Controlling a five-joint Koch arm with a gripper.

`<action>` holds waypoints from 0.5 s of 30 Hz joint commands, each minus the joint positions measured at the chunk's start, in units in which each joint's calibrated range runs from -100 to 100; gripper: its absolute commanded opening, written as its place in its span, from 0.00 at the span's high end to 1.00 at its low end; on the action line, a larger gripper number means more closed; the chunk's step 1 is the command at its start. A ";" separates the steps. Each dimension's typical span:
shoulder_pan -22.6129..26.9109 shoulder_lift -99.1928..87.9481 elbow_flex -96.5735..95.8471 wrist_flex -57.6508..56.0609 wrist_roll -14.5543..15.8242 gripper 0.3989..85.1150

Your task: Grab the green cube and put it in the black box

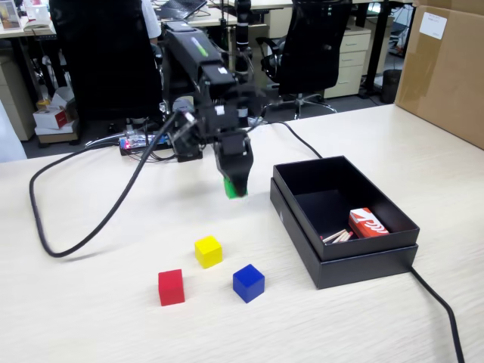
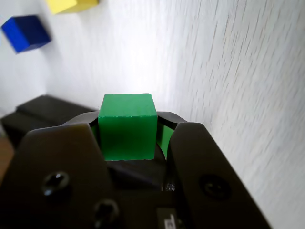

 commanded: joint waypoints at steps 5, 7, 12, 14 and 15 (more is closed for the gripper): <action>8.21 -10.97 8.52 -1.35 4.69 0.99; 9.18 -0.18 14.41 -1.86 5.96 0.99; 9.87 23.11 28.83 -2.12 7.28 0.99; 10.06 28.05 31.55 -2.12 7.81 0.99; 10.21 30.23 32.54 -2.12 8.11 0.99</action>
